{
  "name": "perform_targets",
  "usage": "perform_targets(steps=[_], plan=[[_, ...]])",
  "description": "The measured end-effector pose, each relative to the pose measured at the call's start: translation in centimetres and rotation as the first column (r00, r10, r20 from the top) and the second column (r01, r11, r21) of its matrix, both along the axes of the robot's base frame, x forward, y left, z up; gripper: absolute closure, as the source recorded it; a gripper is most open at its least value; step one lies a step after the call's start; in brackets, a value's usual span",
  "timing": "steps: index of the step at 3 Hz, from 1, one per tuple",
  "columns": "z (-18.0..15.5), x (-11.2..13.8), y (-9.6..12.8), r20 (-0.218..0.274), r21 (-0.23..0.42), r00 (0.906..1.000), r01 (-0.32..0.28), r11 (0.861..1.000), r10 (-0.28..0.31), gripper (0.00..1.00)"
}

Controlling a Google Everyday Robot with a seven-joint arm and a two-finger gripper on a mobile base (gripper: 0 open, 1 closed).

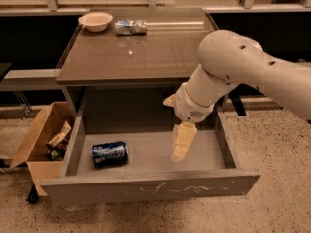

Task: Pick pepsi can from top drawer and place on counter

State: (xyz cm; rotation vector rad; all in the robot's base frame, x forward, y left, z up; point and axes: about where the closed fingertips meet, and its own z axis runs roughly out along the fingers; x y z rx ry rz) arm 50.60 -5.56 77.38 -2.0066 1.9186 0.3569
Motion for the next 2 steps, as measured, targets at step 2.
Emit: perform_targets(steps=[2], plan=[[-7.1,4.1,6.1,-0.029,0.084,0.9974,-0.063,0.994,0.065,0.00]])
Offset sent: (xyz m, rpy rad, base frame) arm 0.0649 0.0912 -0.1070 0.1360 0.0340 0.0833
